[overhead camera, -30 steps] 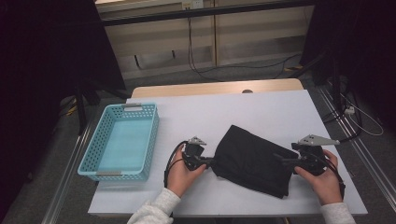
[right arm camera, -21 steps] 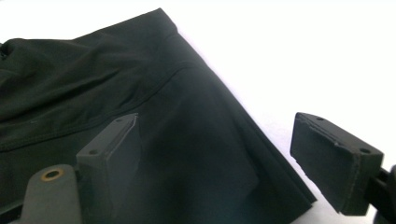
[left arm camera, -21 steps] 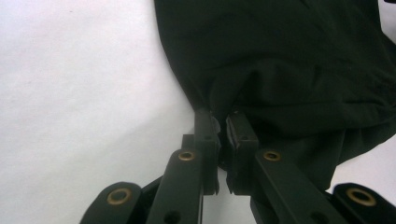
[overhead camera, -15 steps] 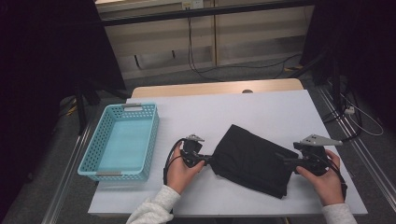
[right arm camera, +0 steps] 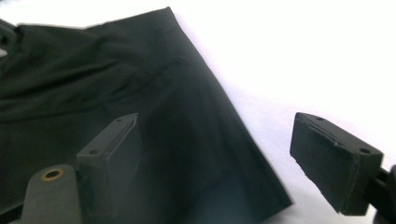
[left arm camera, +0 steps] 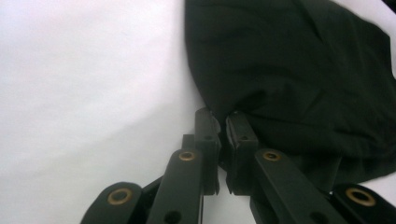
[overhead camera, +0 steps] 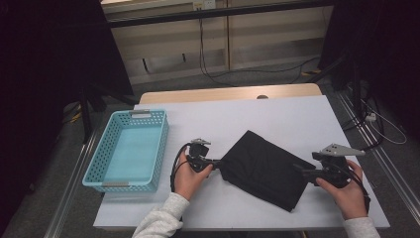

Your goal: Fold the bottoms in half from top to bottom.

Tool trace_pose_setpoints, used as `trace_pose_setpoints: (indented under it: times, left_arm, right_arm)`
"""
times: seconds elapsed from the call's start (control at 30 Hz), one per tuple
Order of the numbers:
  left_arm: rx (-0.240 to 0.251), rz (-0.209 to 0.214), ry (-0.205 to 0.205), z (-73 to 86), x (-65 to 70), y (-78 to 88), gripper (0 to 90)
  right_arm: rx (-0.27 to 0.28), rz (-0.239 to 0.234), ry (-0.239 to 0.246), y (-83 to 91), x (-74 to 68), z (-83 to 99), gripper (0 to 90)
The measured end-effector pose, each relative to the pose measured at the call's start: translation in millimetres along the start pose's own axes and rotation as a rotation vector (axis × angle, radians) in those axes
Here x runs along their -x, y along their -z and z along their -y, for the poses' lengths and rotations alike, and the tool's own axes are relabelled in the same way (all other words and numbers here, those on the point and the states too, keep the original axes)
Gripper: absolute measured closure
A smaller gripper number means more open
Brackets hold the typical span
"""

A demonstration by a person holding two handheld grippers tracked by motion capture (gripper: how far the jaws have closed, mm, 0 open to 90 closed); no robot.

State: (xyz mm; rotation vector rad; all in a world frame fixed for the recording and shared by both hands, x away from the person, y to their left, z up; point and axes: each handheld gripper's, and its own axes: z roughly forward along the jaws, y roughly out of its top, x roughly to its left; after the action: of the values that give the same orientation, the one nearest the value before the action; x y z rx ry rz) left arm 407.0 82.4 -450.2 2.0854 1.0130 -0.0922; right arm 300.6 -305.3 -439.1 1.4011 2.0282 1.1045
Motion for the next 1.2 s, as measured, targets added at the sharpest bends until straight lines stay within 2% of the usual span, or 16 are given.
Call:
trace_pose_setpoints:
  times: [0.13, 0.43, 0.8, 0.97, 1.2]
  left_arm:
    - [-0.001, 0.003, 0.013, -2.6, -3.7, 1.7, 85.3]
    - [0.025, -0.027, 0.028, -14.9, -12.7, 7.9, 85.2]
    - [0.000, -0.070, 0.049, -36.2, -25.4, 9.3, 85.1]
    - [-0.002, -0.072, 0.057, -44.4, -28.7, 9.9, 85.2]
    - [-0.007, -0.105, 0.074, -54.8, -41.0, 11.8, 85.2]
  right_arm:
    - [0.002, 0.004, 0.000, 1.1, 1.3, -0.3, 16.4]
    - [0.015, 0.009, -0.009, 2.9, 5.1, -0.6, 16.4]
    - [0.017, -0.002, -0.007, 1.7, 3.8, -1.6, 16.4]
    - [0.022, -0.001, -0.016, 3.1, 5.2, -1.2, 16.4]
    - [0.026, -0.004, -0.015, 3.2, 5.3, -1.5, 16.4]
